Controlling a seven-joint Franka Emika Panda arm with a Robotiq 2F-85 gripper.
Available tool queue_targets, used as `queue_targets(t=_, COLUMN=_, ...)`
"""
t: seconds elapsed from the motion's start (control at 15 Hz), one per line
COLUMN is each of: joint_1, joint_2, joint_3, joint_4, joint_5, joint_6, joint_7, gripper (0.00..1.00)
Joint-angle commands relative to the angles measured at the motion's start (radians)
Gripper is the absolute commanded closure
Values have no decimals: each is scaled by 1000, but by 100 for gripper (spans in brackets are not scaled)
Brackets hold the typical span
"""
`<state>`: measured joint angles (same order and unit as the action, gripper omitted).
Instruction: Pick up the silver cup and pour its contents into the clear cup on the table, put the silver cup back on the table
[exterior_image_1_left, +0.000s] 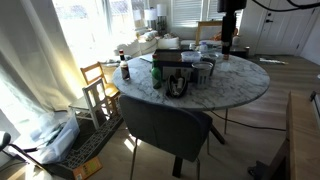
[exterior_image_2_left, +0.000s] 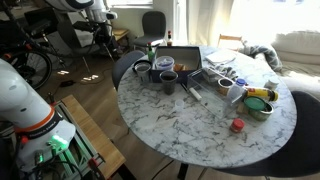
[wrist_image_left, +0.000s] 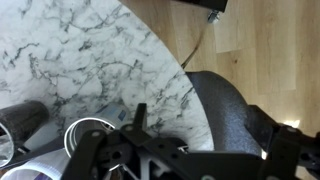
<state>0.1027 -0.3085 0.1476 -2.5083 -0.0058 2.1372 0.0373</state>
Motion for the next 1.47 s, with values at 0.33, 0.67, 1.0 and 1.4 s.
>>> queue_targets(t=0.33, joint_1=-50, joint_2=245, joint_3=-42, joint_4=73, joint_5=-92, joint_6=253, joint_7=45, gripper=0)
queue_targets(t=0.67, joint_1=-54, joint_2=337, joint_3=-62, joint_4=117, joint_5=-160, joint_6=313, joint_7=78, gripper=0)
queue_targets(t=1.0, joint_1=-47, joint_2=400, joint_3=-80, joint_4=160, joint_5=-214, joint_6=329, joint_7=100, gripper=0)
queue_targets(t=1.4, joint_1=-41, joint_2=463, joint_3=-92, joint_4=196, joint_5=-212, joint_6=345, joint_7=97, gripper=16)
